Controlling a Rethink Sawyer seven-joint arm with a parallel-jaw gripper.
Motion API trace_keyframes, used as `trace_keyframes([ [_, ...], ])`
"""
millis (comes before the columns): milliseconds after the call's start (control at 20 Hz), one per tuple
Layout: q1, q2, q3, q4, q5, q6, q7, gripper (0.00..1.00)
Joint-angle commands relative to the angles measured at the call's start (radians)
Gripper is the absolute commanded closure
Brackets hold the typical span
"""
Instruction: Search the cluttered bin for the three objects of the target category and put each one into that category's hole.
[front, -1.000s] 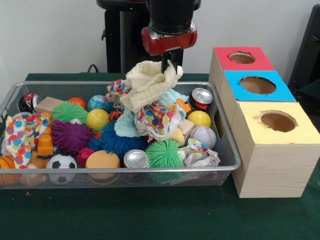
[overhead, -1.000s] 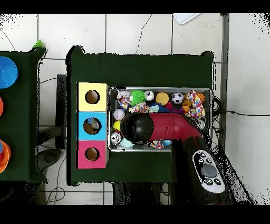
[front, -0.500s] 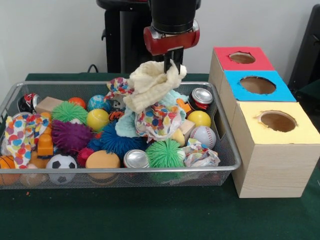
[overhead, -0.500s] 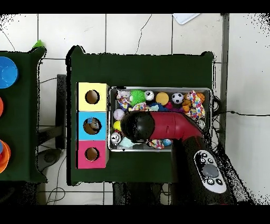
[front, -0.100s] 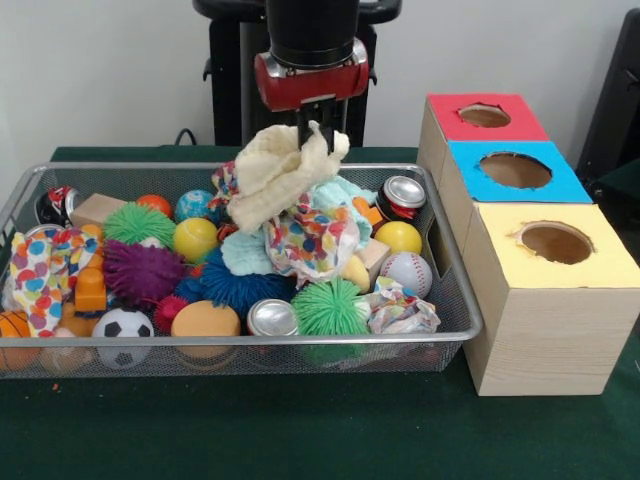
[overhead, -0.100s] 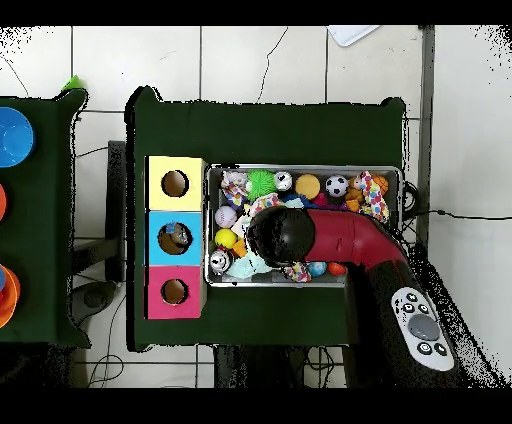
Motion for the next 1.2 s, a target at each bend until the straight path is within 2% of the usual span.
trace_keyframes([
  [50,-0.029,0.025,0.044,-0.046,0.027,0.007,0.055,0.00],
  [650,-0.082,-0.024,0.092,-0.074,0.033,0.113,-0.050,0.00],
  [900,-0.112,-0.023,0.102,-0.131,-0.019,0.160,-0.124,0.00],
  [1200,-0.136,0.022,0.105,-0.221,-0.079,0.170,-0.174,0.00],
])
